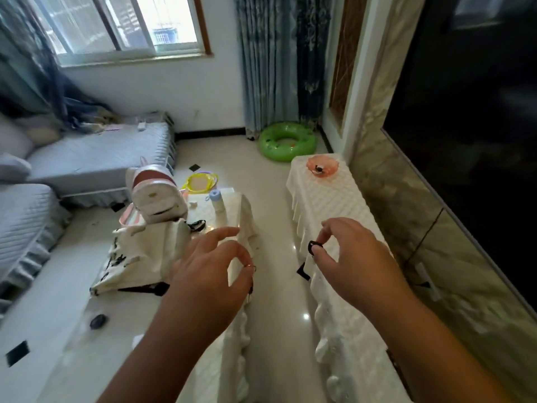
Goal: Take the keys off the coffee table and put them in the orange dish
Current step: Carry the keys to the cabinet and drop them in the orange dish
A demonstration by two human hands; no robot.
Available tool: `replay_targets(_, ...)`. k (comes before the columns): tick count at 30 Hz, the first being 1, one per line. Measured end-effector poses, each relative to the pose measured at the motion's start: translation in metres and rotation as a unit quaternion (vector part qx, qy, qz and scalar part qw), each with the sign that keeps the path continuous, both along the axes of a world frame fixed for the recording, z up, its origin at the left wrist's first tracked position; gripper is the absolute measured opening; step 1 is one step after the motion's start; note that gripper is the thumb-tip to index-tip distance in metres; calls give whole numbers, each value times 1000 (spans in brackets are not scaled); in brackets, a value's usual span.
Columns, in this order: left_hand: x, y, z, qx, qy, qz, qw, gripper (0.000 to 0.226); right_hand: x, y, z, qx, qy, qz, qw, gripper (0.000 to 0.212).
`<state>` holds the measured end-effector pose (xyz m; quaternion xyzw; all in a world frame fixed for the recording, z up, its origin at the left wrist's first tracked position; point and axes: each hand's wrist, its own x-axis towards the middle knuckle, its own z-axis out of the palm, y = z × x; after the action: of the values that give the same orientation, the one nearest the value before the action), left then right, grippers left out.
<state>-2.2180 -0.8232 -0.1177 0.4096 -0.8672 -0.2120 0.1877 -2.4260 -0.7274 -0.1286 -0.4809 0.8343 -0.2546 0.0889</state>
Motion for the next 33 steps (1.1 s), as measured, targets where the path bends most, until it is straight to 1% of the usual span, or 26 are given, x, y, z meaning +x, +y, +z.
replay_targets(6, -37, -26, -13, -1, -4, 14, 1000, 7, -35, -32, 2, 9, 4, 9, 1000, 11)
replay_targets(11, -66, -69, -24, 12, 1, 13, 1000, 8, -61, -69, -1, 19, 11, 6, 1000, 11)
replay_targets(17, -100, -145, -29, 36, 37, 2, 999, 12, -91, -141, -3, 36, 33, 0, 999, 10)
replay_targets(20, -114, -188, -30, 38, 48, -1, 998, 10, -103, -183, -2, 37, 39, -5, 999, 11)
replay_targets(25, -129, -259, -30, 35, 42, -11, 998, 11, -111, -254, -5, 15, 35, -11, 999, 11)
replay_targets(29, -147, -300, -29, 45, 29, -7, 999, 11, -121, -291, -10, 29, 29, 6, 999, 11)
replay_targets(33, -165, -335, -29, 40, 20, -15, 999, 9, -145, -328, -15, 34, 25, 1, 999, 11)
